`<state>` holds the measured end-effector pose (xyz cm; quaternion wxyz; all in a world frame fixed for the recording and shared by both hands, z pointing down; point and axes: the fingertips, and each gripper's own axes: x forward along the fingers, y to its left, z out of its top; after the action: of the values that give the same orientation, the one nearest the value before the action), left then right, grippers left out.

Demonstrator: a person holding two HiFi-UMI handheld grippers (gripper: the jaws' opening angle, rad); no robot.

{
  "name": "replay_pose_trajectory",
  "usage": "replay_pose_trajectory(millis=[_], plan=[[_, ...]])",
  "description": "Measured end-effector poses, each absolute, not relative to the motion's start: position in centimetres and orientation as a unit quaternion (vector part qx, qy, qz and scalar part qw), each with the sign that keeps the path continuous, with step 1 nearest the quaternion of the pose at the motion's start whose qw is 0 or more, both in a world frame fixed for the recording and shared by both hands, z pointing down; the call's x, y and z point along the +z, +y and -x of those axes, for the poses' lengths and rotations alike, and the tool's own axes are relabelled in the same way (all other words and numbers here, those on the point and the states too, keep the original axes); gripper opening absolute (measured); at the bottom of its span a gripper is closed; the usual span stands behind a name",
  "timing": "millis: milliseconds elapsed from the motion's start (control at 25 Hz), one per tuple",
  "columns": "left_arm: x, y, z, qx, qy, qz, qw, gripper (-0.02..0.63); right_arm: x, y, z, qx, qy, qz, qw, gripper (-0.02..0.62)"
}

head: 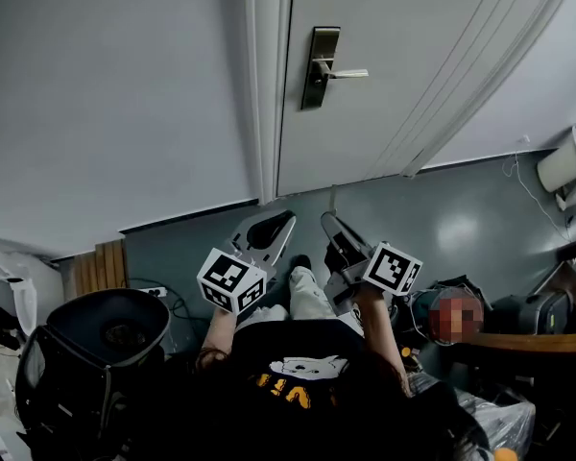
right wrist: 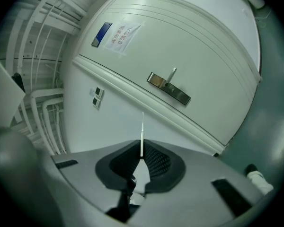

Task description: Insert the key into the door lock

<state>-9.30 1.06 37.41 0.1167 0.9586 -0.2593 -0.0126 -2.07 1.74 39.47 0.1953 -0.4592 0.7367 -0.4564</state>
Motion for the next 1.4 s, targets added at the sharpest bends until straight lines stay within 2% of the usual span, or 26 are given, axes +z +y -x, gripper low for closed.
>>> replay_pose_trajectory(millis=[840,1400], plan=[[38.5,-14.6,0.6,0.023,-0.285,-0.952,0.111,0.023,41.6,-14.9,-5.6,-0.487,0.747,0.403,0.207,0.020],[38.9,-19.2,-3.0,0.045,-0.316,-0.943,0.093,0.021,43.0,-19.8,-7.5,-0.508,0.762,0.354,0.192,0.020]])
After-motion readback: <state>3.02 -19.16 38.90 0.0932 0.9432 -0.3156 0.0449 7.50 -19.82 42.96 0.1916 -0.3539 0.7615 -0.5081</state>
